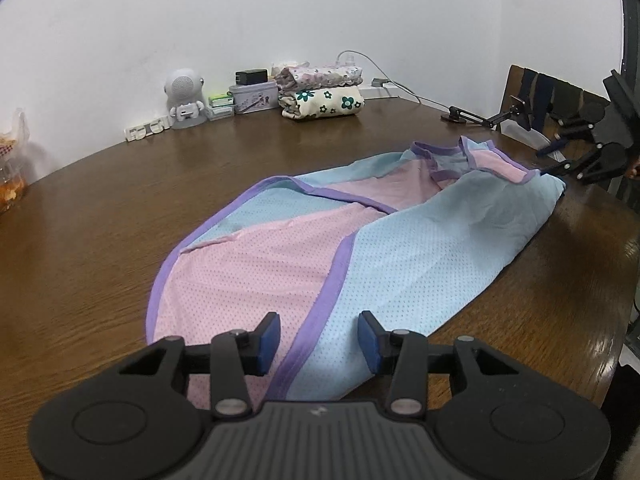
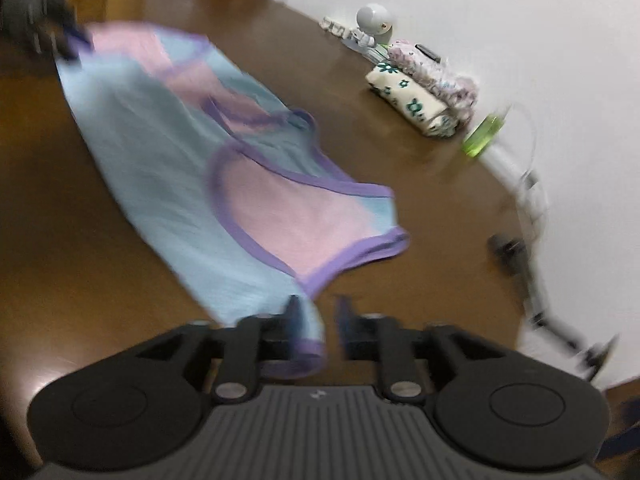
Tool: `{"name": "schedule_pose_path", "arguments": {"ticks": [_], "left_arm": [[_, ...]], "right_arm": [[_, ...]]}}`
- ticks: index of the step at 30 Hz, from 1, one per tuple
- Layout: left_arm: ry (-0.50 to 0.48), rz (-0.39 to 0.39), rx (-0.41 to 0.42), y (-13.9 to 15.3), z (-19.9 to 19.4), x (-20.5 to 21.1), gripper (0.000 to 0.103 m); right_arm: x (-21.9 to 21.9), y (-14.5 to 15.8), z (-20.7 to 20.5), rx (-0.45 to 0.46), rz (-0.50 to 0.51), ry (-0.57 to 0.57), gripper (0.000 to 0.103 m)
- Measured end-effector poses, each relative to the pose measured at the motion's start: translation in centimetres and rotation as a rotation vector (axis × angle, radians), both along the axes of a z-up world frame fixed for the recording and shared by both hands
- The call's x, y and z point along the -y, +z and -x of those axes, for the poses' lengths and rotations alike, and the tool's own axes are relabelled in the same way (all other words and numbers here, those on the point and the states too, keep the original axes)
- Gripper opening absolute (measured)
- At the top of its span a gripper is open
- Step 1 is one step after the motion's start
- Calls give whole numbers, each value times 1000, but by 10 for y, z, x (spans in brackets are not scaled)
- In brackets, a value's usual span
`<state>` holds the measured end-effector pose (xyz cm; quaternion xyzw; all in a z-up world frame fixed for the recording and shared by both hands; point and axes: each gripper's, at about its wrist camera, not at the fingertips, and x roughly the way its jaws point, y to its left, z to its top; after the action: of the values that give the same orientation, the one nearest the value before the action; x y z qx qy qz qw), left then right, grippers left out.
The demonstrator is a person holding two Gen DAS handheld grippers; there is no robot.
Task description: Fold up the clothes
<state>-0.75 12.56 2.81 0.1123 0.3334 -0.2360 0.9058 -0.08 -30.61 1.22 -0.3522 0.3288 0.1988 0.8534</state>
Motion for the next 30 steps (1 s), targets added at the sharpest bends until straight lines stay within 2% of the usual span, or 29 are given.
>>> {"name": "schedule_pose_path", "arguments": {"ticks": [2,3,6,8,12,19,22,24,27,30], "left_arm": [[3,-4,1,1,-1,0,41],[8,-5,3,2,-1,-1,41],[28,63,-6,9,-1,-16,41],[38,139,-24,13,1,-31,41],[25,263,-77,16,3,-49,42],[-36,263,-88,19,-45,-4,42],[-44,225,-109,14,-62,20,42],[-66,226,-128,8,-68,28,42],[-92,229,-155,1,-74,39,38],[-96,197,-139,-2,-77,47,6]], "right_arm": [[-7,-6,0,85,86,11,34],[-7,-3,-2,109,87,-2,34],[0,22,1,123,-79,-29,34],[1,37,7,88,-237,-6,34],[-13,33,11,-18,-447,48,34],[-56,4,-29,-120,-548,-3,34],[-70,-3,-42,-154,-548,-18,32],[-73,-8,-43,-145,-526,-36,32],[-69,-10,-47,-141,-543,-79,32],[-64,-12,-50,-157,-564,-96,32]]}}
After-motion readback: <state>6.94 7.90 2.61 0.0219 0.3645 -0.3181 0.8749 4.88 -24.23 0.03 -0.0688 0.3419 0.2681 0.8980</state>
